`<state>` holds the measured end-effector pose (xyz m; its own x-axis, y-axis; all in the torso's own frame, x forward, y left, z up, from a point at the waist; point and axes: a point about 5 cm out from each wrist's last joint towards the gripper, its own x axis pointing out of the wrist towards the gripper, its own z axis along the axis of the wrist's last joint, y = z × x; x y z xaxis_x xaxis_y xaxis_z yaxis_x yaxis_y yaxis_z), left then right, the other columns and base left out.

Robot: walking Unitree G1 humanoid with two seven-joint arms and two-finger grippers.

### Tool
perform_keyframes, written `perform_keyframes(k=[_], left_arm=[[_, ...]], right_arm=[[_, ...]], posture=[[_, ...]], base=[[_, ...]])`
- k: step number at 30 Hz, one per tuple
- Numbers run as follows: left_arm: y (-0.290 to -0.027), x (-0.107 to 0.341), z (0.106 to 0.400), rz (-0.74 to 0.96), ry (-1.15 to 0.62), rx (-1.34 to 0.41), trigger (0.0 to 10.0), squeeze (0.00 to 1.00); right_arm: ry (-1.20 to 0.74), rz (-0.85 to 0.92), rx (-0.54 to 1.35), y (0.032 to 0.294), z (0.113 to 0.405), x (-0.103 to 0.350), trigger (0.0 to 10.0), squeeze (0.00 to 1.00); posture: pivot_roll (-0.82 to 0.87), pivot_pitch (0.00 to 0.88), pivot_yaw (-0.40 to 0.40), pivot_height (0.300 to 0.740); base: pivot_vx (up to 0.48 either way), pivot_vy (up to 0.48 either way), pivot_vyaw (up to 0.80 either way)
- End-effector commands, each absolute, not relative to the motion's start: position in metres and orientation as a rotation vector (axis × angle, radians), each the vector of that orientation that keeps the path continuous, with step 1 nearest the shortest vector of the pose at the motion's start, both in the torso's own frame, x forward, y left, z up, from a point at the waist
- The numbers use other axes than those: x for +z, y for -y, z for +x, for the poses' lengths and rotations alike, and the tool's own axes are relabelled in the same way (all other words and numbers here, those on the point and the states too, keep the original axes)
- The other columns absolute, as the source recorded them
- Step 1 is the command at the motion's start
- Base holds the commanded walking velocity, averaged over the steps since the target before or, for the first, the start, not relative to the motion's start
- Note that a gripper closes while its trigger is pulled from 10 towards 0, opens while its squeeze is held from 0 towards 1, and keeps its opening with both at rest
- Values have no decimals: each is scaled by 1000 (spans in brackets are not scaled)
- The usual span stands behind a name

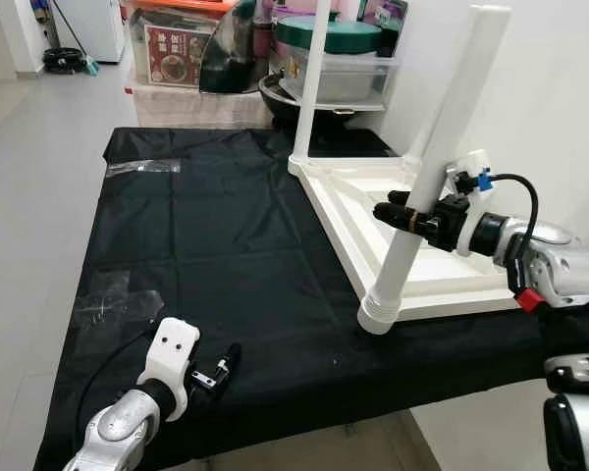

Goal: Building children table

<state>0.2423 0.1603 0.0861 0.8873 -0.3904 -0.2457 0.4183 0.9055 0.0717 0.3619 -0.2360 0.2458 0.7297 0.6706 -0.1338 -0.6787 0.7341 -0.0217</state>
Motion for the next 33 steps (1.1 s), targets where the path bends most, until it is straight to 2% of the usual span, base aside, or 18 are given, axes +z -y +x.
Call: perform_keyframes(k=[1,9,12,13,15,16,18,20,21,24,27,33], left_arm=[[-160,83,242,138,-240,-433,10000,0],[-161,83,242,143,-241,-435,10000,0],[-162,83,241,145,-241,-434,10000,0],[-162,83,241,145,-241,-434,10000,0],[-161,83,239,143,-243,-434,10000,0],[-161,83,239,143,-243,-434,10000,0],[-160,82,239,139,-244,-433,10000,0],[-160,82,239,139,-244,-433,10000,0],[-160,83,239,137,-243,-429,10000,0],[-160,83,239,137,-242,-428,10000,0],[-160,82,239,131,-244,-418,10000,0],[-159,81,239,124,-244,-413,10000,0]], right_arm=[[-148,-78,705,248,362,243,0,0],[-127,-39,652,244,365,240,0,0],[-96,-4,486,234,369,229,0,0],[-96,-4,486,234,369,229,0,0],[-91,45,240,220,365,207,0,0],[-91,45,240,220,365,207,0,0],[-108,83,-91,212,353,182,0,0],[-108,83,-91,212,353,182,0,0],[-113,81,-247,205,342,170,0,0],[-114,80,-277,203,339,168,0,0],[-129,99,-411,190,339,168,0,0],[-119,102,-462,182,344,175,0,0]], posture=[[56,0,-131,740],[59,0,-131,740],[65,0,-132,740],[65,0,-132,740],[58,0,-128,740],[58,0,-128,740],[59,0,-132,740],[59,0,-132,740],[63,0,-134,740],[63,0,-134,740],[60,0,-151,740],[59,0,-155,740]], base=[[0,0,0],[0,0,0],[0,0,0],[0,0,0],[0,0,0],[0,0,0],[0,0,0],[0,0,0],[0,0,0],[0,0,0],[0,0,0],[0,0,0]])
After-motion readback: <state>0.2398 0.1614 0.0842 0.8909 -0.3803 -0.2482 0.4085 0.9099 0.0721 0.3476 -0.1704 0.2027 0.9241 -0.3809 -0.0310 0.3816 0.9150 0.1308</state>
